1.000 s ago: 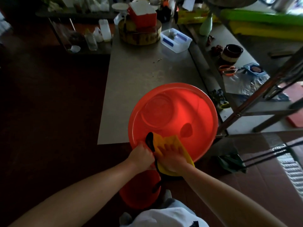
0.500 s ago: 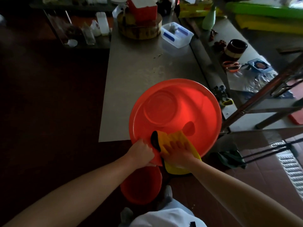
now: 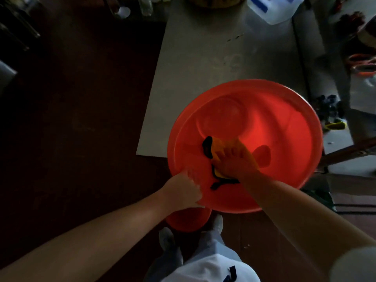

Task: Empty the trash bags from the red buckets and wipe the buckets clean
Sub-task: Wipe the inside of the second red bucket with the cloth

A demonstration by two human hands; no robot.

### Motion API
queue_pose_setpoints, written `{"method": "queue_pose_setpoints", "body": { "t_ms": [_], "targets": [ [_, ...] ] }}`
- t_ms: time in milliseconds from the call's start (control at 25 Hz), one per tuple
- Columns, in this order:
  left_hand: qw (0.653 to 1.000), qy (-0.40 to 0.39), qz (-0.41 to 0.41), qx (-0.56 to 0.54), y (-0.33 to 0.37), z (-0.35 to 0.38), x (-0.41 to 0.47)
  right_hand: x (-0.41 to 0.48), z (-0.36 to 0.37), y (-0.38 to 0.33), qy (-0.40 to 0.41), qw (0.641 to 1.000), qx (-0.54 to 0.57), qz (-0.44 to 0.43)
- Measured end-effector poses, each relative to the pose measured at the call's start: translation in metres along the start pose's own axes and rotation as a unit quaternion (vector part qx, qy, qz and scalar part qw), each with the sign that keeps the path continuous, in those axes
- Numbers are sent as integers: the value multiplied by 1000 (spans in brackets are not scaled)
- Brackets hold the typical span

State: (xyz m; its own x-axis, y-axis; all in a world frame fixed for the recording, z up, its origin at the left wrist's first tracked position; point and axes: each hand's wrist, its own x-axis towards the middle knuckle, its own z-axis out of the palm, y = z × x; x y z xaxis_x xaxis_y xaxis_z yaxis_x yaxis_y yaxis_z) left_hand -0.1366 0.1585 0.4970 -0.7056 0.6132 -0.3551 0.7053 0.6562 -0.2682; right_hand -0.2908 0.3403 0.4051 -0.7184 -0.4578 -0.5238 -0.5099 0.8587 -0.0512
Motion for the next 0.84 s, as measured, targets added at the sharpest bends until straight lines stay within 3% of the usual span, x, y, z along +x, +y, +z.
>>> {"method": "queue_pose_setpoints", "body": {
  "t_ms": [160, 400, 520, 840],
  "targets": [
    [999, 36, -28, -6, 2, -3, 8, 19, 0, 1, -70, 996, -48, 14],
    [988, 130, -80, -2, -5, -7, 10, -14, -26, -8, -56, 997, -51, -20],
    [993, 91, -72, -1, -10, -21, 5, -63, -39, -23, -41, 999, -28, -3],
    [998, 11, -43, -52, -19, -40, -9, -135, -46, -43, -119, 991, -20, 54]
  ]
}}
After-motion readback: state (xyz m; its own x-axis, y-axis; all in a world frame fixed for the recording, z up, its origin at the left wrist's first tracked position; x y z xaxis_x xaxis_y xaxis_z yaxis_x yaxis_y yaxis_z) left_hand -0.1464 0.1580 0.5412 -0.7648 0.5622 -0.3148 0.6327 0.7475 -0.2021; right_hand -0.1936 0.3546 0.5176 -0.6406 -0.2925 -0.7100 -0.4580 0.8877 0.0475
